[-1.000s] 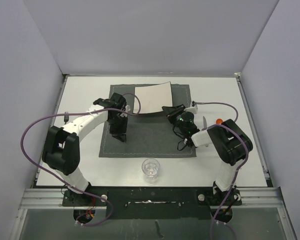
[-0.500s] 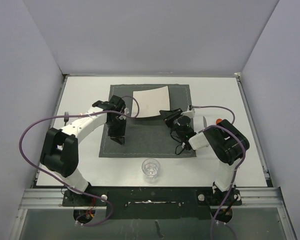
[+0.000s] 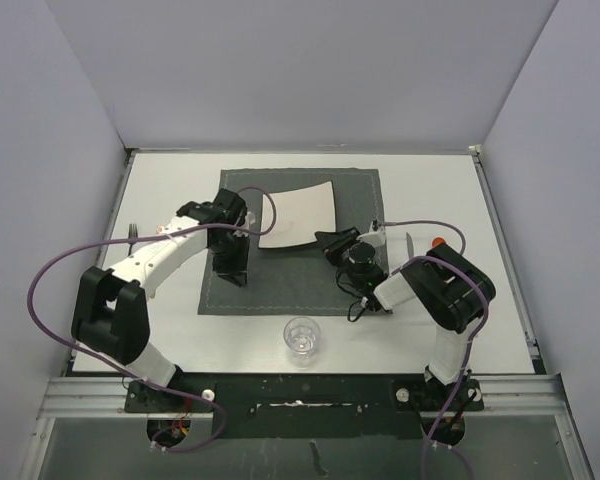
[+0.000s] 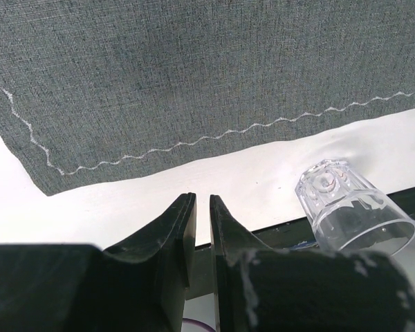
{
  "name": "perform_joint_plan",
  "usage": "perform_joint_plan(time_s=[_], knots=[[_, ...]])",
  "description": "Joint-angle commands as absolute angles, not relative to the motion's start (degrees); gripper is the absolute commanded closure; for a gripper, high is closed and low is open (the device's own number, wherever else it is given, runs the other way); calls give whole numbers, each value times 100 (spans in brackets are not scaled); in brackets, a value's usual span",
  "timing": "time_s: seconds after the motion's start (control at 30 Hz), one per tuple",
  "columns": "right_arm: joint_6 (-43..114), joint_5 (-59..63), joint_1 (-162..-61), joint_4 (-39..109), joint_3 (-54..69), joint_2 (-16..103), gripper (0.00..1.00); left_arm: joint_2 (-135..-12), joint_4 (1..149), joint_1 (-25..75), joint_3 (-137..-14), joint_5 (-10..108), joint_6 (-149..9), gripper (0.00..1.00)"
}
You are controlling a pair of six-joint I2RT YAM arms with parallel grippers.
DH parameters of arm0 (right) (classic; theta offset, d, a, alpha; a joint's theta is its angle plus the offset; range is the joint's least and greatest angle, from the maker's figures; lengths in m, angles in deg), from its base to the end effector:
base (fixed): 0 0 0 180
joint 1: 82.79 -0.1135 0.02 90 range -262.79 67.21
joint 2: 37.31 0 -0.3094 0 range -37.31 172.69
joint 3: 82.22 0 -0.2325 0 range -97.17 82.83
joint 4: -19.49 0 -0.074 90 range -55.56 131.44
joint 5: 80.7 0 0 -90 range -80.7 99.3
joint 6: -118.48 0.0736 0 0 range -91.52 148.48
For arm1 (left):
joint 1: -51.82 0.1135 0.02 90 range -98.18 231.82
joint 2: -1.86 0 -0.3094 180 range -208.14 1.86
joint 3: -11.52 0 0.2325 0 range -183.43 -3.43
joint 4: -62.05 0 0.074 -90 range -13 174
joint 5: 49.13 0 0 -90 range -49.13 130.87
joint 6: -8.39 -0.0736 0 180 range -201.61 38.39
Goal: Set the dinner table for one person
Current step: Place the plate on the napkin.
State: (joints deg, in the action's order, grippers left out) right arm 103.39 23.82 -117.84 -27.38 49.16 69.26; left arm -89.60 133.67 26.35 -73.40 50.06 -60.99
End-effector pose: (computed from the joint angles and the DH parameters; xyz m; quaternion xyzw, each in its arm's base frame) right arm 0.3169 0.1998 0.1851 0.3366 0.6926 0.4603 0.4417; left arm 0.2558 -0.1349 0.2528 0.0502 0.9902 -0.1136 0.0634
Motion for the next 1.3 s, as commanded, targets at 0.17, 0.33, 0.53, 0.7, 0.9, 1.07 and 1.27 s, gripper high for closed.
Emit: perform_joint_plan(time_s=[0.17, 0.33, 0.53, 0.7, 0.9, 1.07, 1.27], knots=[[10287, 3017, -11964, -4540, 5139, 6051, 100, -8339, 13387, 2616, -7174, 4960, -5973, 87], [10257, 3131, -12065, -4504, 5140, 6032, 100, -8173, 13414, 2607, -7113, 4949, -5964, 87], [10272, 3312, -12179, -4623, 5064, 6198, 100, -8057, 13485, 2607, -7069, 4912, -5974, 87], [10310, 3373, -12212, -4774, 5034, 6359, 100, -7987, 13484, 2623, -7008, 4876, -5973, 87], [10320, 3390, -12226, -4805, 5024, 6432, 100, -7973, 13484, 2631, -6984, 4882, -5990, 87], [10334, 3387, -12235, -4824, 4955, 6547, 100, -7961, 13463, 2651, -6929, 4886, -6003, 87], [10456, 3333, -12247, -4949, 4811, 6836, 100, -7939, 13441, 2684, -6878, 4878, -6012, 87]])
